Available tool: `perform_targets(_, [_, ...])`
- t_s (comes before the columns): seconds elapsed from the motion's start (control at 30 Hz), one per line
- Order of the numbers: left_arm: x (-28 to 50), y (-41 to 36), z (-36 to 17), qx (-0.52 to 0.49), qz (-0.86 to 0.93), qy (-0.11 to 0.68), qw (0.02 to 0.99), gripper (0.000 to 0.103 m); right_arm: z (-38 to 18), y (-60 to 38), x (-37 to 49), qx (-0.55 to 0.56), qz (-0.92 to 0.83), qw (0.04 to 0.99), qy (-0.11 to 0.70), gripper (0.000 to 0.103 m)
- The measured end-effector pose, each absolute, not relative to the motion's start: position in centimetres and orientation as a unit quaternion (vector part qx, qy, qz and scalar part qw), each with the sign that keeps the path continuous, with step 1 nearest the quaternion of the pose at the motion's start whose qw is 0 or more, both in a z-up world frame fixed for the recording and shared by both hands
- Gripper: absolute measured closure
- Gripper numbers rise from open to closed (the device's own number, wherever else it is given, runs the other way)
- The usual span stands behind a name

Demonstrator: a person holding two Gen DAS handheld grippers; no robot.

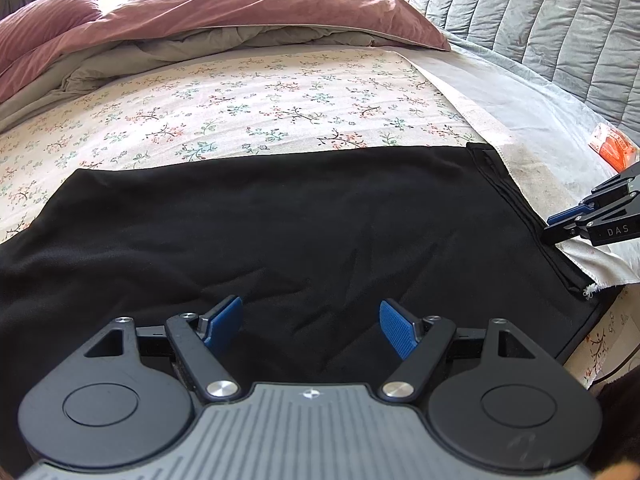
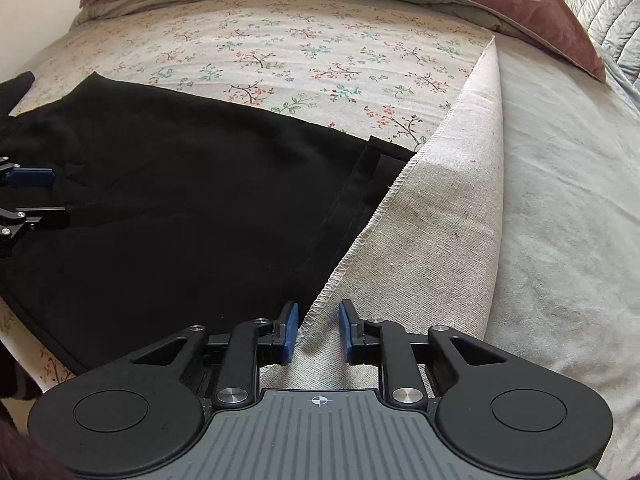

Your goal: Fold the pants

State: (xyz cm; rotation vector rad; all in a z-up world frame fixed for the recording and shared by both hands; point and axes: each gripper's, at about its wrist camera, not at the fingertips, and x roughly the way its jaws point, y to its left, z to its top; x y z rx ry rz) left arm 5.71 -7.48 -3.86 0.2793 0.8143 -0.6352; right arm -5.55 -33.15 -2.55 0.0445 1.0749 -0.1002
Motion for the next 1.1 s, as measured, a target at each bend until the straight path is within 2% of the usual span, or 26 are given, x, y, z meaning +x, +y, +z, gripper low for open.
perform_targets(0.2, [5.8,-7.5,-3.8,0.130,-0.302,0.388,0.861,0.016,-1.5,-33.4,-6.4,0.021,-0.055,0.866,0.497,0.103])
perform_targets(0.47, [5.5,-7.5,-3.6,0.129,-0.308,0.385,0.861,0.016,0.9,-36.2,-9.8,0.030,-0.119,0.874,0.470,0.103])
perform_targets(0.6, [5.6,-7.3,-3.5,0.129,-0.312,0.383,0.860,0.016,1.3,-37.5,-11.0,-0.064,-0.248,0.840,0.478,0.103])
perform_targets(0.67, [5.7,-7.3,-3.5,0.129,-0.313,0.384,0.859,0.016,1.6,-38.4,-11.4,-0.087,-0.295,0.824,0.476,0.098])
perform_targets(0.7, [5.7,-7.3,-3.6,0.128,-0.313,0.385,0.859,0.016,2.1,-38.9,-11.7,-0.080,-0.306,0.826,0.466,0.091])
perform_targets(0.77, [5.7,-7.4,-3.6,0.125,-0.315,0.388,0.857,0.016,3.2,-39.8,-12.1,-0.044,-0.298,0.841,0.450,0.088])
perform_targets(0.83, [5.6,-7.5,-3.6,0.123,-0.317,0.390,0.856,0.016,3.8,-40.0,-12.3,-0.009,-0.271,0.859,0.435,0.074])
perform_targets(0.87, [5.6,-7.6,-3.7,0.123,-0.318,0.391,0.855,0.016,3.9,-40.0,-12.1,0.002,-0.255,0.865,0.432,0.070])
perform_targets(0.93, [5.5,-7.7,-3.7,0.126,-0.320,0.391,0.854,0.016,3.4,-39.3,-11.5,0.017,-0.216,0.874,0.434,0.054])
perform_targets(1.07, [5.6,-8.0,-3.7,0.130,-0.324,0.392,0.851,0.016,1.8,-37.3,-9.9,0.055,-0.141,0.878,0.455,0.052])
perform_targets(1.1, [5.6,-8.0,-3.7,0.131,-0.324,0.392,0.851,0.016,1.4,-36.6,-9.6,0.058,-0.128,0.878,0.458,0.047])
